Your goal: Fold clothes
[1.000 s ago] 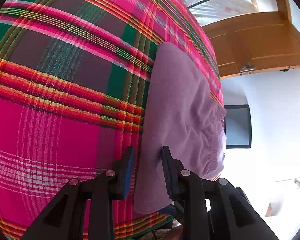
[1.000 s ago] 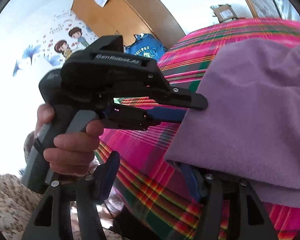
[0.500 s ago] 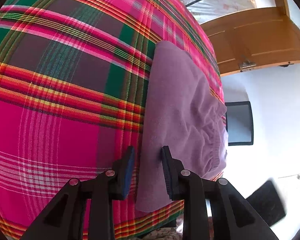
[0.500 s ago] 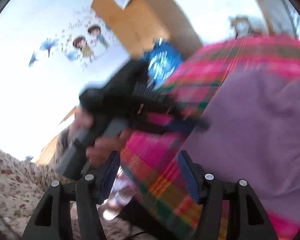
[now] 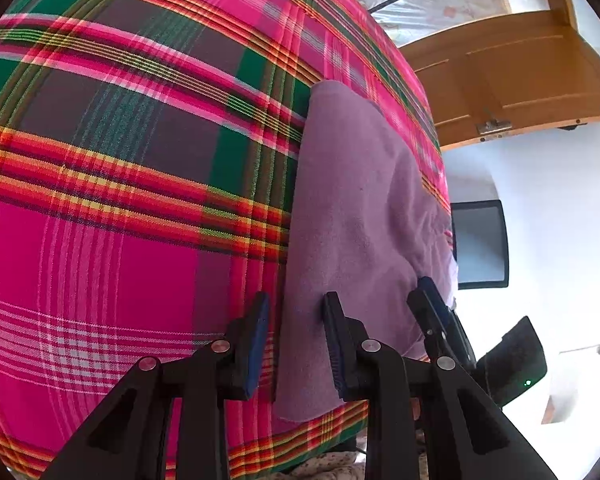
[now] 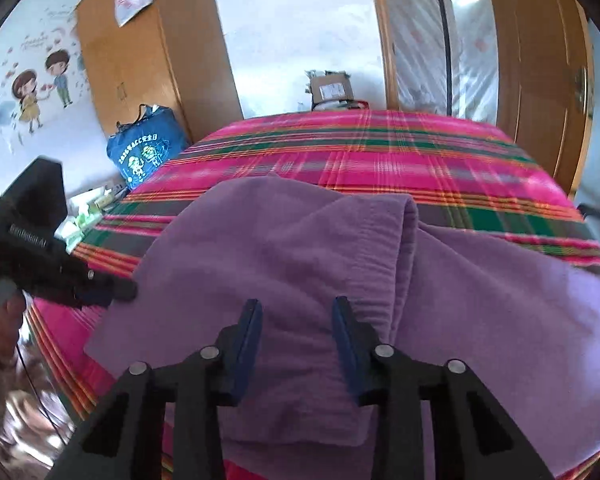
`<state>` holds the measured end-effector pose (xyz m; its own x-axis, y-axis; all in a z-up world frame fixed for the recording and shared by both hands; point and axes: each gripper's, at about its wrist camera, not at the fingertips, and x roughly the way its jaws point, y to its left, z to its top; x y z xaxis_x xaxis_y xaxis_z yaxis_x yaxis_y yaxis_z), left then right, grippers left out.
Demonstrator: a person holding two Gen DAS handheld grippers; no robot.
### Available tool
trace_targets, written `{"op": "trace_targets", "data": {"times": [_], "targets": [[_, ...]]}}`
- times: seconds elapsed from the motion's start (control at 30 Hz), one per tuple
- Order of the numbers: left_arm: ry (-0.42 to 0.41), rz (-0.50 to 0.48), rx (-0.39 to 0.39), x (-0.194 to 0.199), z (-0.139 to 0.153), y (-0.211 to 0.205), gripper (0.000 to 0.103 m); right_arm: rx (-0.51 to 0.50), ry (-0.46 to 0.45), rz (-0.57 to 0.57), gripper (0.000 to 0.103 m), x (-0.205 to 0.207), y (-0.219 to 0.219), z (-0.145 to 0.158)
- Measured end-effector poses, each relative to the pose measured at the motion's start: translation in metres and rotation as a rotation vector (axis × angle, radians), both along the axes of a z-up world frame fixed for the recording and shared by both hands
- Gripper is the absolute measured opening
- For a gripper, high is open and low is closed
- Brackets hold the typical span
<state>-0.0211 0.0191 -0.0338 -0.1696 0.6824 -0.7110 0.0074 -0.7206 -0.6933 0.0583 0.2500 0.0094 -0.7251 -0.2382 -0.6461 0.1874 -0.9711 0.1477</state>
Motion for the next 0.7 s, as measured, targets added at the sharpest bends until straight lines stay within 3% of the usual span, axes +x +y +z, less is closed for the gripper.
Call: {"op": "trace_targets", "data": {"times": [0.17,0.3,0.4,0.5,0.53,0.6,0.7], "targets": [[0.001,0.001,-0.015,0.000,0.001,0.005,0.028,-0.034,0.027,0.002,0.036,-0.003,-0.002,0.018],[0.002,0.003,-0.023,0.000,0.001,0.007,0.028,0.058,0.063,0.005,0.036,-0.028,-0.013,0.033],[0.000,0.007,-0.017,0.000,0.000,0.007,0.028,0.168,0.036,0.028,0.029,-0.055,-0.029,0.030],[0.006,0.004,-0.023,0.000,0.000,0.007,0.028,0.260,-0.005,-0.027,0.024,-0.069,-0.027,0.018],[0.008,0.002,-0.025,0.000,0.000,0.007,0.028,0.279,-0.031,-0.054,0.015,-0.072,-0.024,0.013],[0.007,0.000,-0.023,0.000,0.000,0.008,0.028,0.285,-0.069,-0.089,0.011,-0.076,-0.016,0.004],[0.011,-0.003,-0.024,0.001,0.000,0.009,0.028,0.277,-0.057,-0.098,0.011,-0.077,-0.017,0.002]]}}
